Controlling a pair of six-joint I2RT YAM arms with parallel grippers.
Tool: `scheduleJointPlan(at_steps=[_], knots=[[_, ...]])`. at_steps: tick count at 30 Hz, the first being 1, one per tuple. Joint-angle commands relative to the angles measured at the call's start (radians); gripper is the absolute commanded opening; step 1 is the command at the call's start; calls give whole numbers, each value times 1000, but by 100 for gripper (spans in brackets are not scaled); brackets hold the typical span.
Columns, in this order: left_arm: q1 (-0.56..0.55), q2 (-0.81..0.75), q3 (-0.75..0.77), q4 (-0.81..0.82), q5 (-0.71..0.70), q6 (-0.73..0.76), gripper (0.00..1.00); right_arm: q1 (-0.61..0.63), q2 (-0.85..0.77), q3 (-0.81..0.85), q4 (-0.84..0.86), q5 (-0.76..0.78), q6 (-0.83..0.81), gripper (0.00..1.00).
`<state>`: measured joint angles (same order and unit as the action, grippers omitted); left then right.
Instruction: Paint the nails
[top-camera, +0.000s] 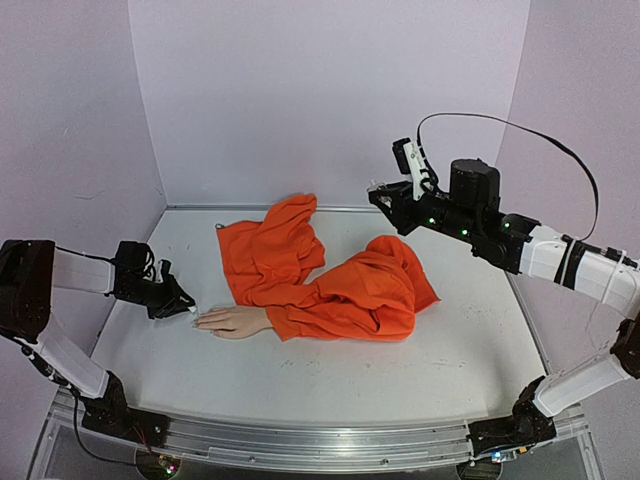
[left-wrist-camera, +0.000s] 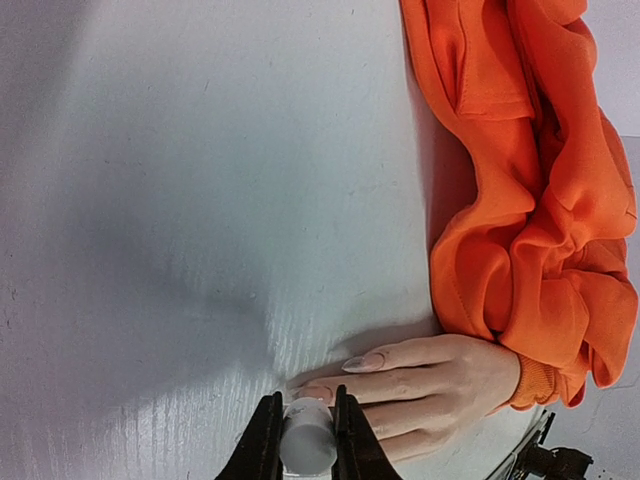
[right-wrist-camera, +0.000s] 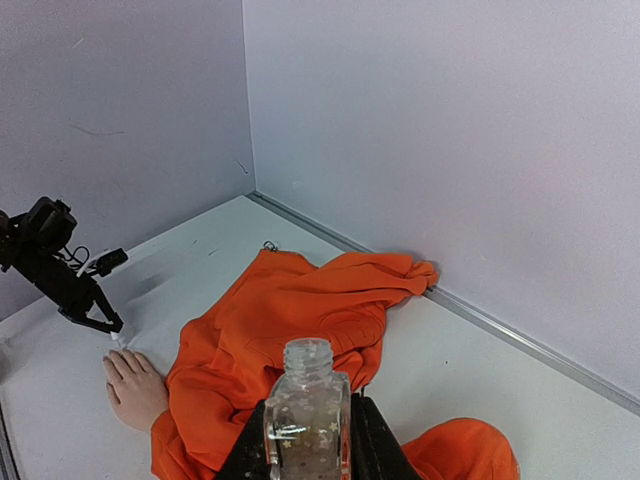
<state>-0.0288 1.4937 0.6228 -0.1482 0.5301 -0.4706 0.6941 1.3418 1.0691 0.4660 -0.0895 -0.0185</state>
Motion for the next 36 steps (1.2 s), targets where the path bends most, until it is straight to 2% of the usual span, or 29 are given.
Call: scheduleJointPlan(at_steps=[1,21,29,36], knots=[[5,-16,34,27,-15,12,0,-5,-7,50,55,-9,11,0],[7,-65,19,20,-83,10,0,-5,-15,49,55,-13,11,0],[7,-111,13,7,-61,3,0,-5,-18,43,55,-15,11,0],[7,-68,41,6,-6,5,0,-5,-24,36,58,-17,11,0]])
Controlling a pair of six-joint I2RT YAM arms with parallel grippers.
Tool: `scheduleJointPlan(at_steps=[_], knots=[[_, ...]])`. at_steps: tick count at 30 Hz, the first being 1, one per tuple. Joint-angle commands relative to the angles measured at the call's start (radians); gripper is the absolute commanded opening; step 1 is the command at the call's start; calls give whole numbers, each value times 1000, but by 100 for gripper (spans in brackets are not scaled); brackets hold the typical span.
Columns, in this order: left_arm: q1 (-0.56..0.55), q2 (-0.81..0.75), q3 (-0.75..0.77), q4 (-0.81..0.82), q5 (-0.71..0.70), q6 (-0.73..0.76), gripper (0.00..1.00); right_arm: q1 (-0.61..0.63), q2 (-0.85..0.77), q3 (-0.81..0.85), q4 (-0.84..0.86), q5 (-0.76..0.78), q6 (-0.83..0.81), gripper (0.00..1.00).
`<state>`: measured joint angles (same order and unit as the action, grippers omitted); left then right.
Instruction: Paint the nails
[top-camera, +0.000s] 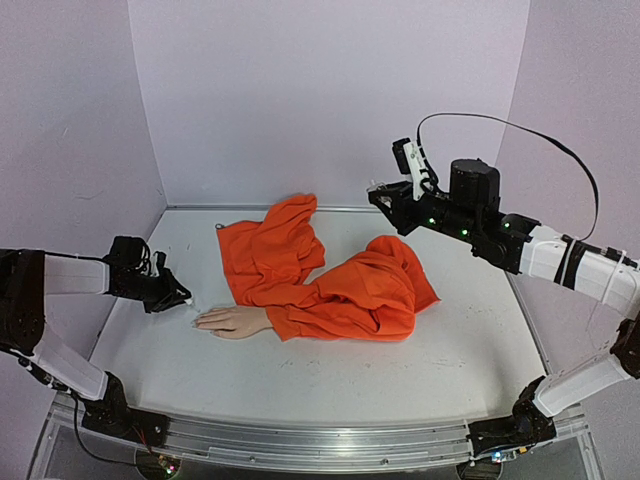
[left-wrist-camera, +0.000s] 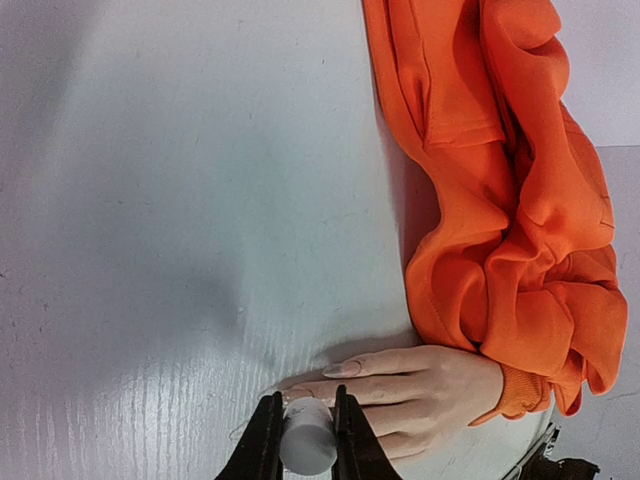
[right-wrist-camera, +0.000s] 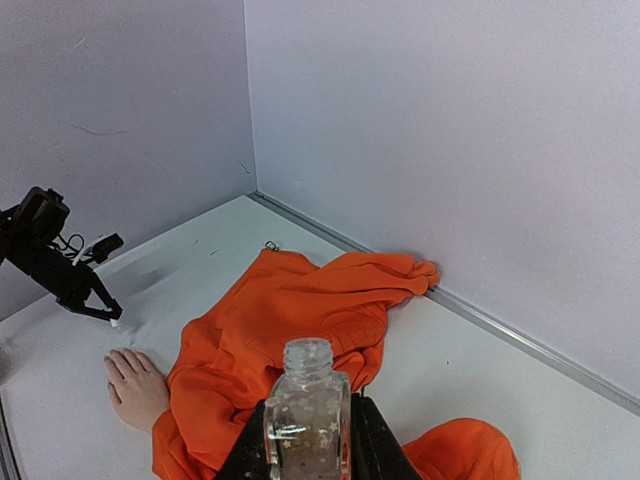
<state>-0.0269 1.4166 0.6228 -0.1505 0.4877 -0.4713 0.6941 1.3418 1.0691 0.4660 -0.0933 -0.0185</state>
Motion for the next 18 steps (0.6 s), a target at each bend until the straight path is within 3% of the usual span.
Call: scheduleJointPlan(at_steps=[1,18], knots=[[5,12,41,8,36,8,0,-6,-25,34,58,-13,11,0],[5,64,52,15,36,14,0,-6,-18,37,58,-8,11,0]])
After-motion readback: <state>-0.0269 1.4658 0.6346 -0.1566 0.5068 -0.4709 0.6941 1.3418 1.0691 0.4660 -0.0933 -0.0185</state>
